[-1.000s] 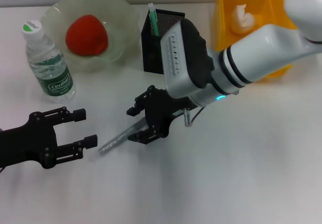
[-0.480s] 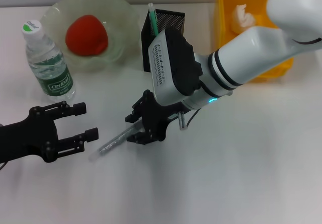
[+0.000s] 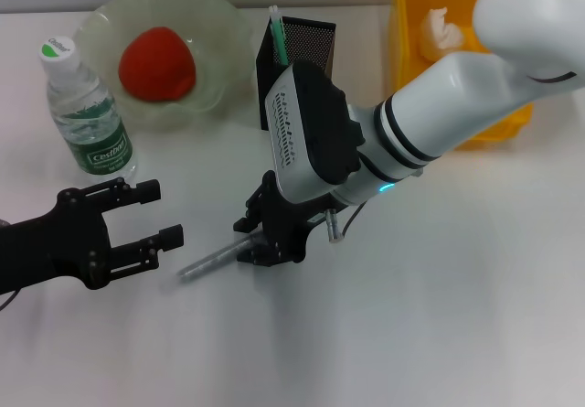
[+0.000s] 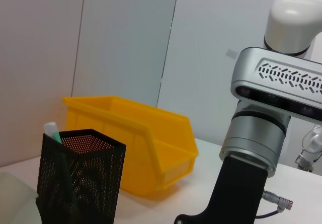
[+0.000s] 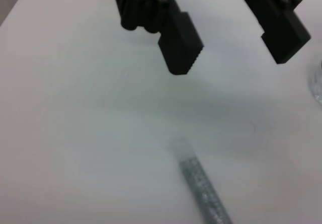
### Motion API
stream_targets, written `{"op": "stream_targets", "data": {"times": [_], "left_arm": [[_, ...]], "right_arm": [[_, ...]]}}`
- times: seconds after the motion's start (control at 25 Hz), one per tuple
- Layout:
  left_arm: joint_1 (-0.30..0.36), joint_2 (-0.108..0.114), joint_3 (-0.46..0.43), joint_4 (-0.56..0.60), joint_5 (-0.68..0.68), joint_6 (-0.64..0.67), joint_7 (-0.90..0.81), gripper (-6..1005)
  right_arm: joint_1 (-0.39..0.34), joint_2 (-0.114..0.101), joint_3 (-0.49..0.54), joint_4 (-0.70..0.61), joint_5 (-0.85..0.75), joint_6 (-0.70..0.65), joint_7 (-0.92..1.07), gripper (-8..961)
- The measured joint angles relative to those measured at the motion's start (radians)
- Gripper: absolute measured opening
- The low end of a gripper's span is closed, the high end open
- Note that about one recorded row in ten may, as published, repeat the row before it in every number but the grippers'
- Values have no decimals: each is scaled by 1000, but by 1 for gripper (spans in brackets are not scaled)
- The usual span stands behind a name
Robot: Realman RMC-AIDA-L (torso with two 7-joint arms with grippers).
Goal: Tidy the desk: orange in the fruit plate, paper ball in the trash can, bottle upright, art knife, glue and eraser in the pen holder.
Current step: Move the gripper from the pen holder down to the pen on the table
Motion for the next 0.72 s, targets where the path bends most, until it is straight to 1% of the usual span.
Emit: {"op": "stream_targets", "data": {"times": [0.24, 0.44, 0.64, 0.72], "left_arm": [[-1, -5, -3, -2, -2, 0, 0, 708], [-1, -7, -4, -2, -9, 0, 0, 707], [-3, -9, -4, 0, -11, 0, 0, 707], [-3, -10, -4, 0, -12, 0, 0, 708]], "right_arm": [[2, 0, -9, -1, 0, 2, 2, 351], [-1, 0, -11, -3, 0, 2, 2, 349], [-5, 0, -22, -5, 0, 0, 1, 183], [-5, 0, -27, -7, 0, 1, 1, 177]]}}
